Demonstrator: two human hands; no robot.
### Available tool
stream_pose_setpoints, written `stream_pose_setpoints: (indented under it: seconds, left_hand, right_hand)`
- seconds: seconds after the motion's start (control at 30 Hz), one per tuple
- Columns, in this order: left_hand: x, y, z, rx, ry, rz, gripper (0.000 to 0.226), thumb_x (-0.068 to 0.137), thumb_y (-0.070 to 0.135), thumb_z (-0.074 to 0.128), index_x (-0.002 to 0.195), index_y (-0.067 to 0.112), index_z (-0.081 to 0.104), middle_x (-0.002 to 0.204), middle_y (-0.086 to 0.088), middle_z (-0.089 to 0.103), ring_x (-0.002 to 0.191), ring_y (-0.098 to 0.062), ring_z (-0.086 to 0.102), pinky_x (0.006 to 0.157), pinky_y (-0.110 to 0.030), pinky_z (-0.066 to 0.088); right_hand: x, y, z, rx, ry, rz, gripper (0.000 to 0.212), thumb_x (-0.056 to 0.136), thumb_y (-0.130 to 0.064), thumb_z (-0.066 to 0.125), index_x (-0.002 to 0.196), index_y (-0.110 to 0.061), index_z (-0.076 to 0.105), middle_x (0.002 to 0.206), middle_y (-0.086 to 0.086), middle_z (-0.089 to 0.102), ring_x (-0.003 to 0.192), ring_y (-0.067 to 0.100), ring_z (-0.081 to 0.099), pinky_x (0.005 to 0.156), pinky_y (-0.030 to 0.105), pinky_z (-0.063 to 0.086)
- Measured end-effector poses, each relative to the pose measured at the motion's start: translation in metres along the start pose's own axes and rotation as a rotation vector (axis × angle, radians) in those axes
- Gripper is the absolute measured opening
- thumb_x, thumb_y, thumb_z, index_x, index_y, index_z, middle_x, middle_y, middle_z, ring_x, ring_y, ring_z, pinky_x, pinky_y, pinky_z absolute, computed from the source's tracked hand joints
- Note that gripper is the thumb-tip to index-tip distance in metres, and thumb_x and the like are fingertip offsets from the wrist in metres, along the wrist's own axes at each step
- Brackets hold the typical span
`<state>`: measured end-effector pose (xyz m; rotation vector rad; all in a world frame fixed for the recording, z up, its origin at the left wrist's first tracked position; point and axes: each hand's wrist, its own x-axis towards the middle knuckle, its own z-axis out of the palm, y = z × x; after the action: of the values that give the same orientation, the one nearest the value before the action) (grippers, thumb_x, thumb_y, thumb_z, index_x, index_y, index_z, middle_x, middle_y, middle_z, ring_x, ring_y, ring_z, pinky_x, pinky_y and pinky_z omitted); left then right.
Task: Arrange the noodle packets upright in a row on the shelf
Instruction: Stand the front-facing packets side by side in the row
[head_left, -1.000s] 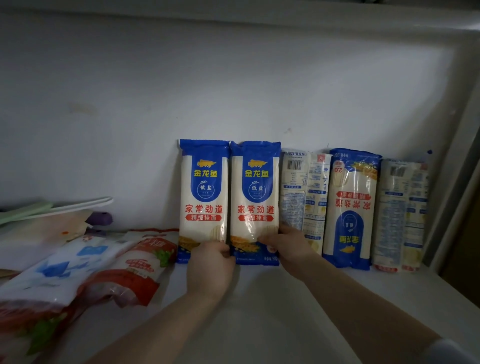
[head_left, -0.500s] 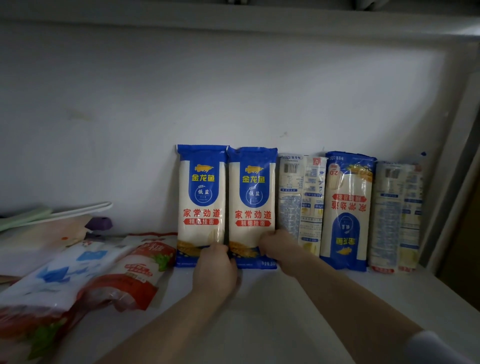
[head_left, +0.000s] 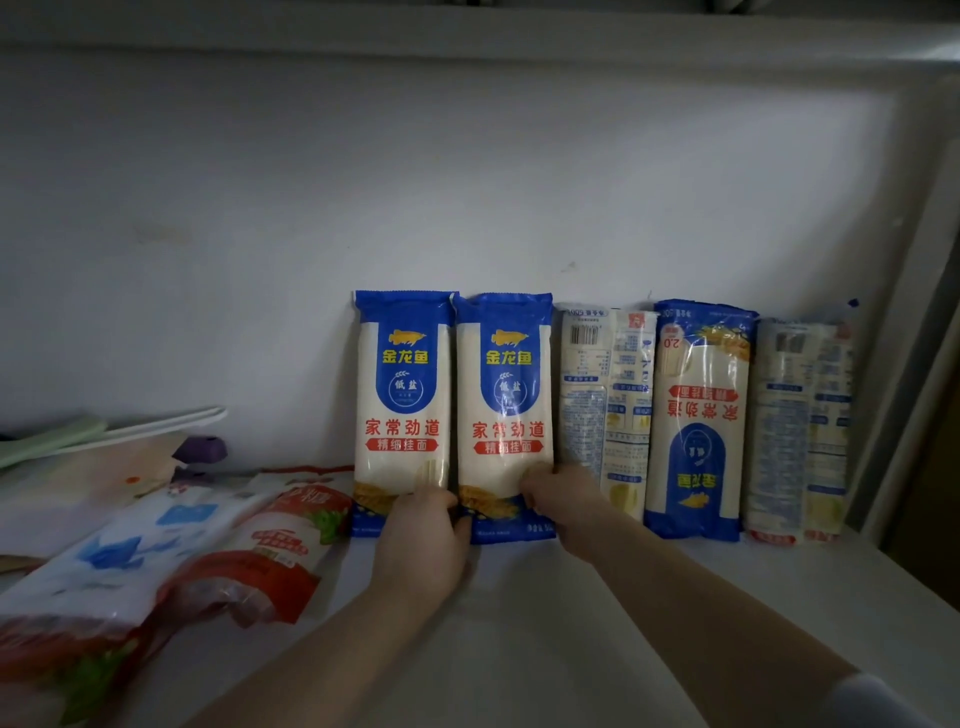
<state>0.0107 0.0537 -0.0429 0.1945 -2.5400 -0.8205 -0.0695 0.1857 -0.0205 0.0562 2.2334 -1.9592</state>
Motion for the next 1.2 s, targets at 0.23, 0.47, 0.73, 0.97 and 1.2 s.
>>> stream_pose_setpoints:
  seconds: [0.23,0.47,0.73,0.97,1.2]
  left_hand:
    - [-0.009,-0.005,-0.012,-0.100,-0.034,0.021,0.007,0.086,0.023,0.066,0.091,0.019,0.067,0.085,0.007,0.069,0.072,-0.006,0.065,0.067,-0.020,0.053]
    - [-0.008,-0.013,-0.024,-0.512,-0.219,-0.179,0.011,0.080,0.006,0.071,0.091,0.008,0.072,0.081,-0.007,0.075,0.067,-0.016,0.073,0.049,-0.023,0.051]
    - [-0.003,-0.008,-0.023,-0.520,-0.130,-0.364,0.007,0.081,0.005,0.071,0.076,0.000,0.071,0.065,-0.013,0.071,0.049,-0.015,0.068,0.044,-0.021,0.051]
    - [-0.007,-0.003,-0.022,-0.053,-0.069,-0.135,0.019,0.086,0.021,0.064,0.069,0.014,0.072,0.067,0.001,0.068,0.062,-0.008,0.063,0.061,-0.020,0.052]
    - [-0.018,0.023,-0.010,0.024,0.027,0.206,0.029,0.087,0.020,0.060,0.115,0.027,0.063,0.118,0.011,0.056,0.109,-0.006,0.053,0.092,-0.017,0.043]
  right_hand:
    - [-0.004,0.001,-0.002,0.086,-0.050,0.033,0.015,0.079,0.007,0.049,0.082,-0.007,0.056,0.082,0.010,0.062,0.076,0.023,0.063,0.074,0.037,0.057]
    - [-0.002,-0.004,0.001,0.104,-0.021,0.104,0.016,0.073,0.009,0.049,0.076,-0.005,0.055,0.080,0.011,0.059,0.082,0.027,0.061,0.090,0.044,0.054]
    - [0.000,0.000,0.005,0.099,0.011,0.051,0.014,0.077,0.005,0.050,0.081,-0.005,0.058,0.077,0.009,0.059,0.074,0.023,0.060,0.076,0.035,0.054]
    - [0.001,0.001,0.009,0.002,0.066,0.037,0.031,0.083,-0.004,0.048,0.110,-0.002,0.062,0.086,0.008,0.064,0.084,0.024,0.063,0.081,0.036,0.056]
    - [-0.018,-0.005,0.003,-0.409,0.038,-0.103,0.029,0.086,-0.008,0.056,0.114,0.002,0.058,0.106,0.017,0.064,0.102,0.031,0.062,0.081,0.035,0.052]
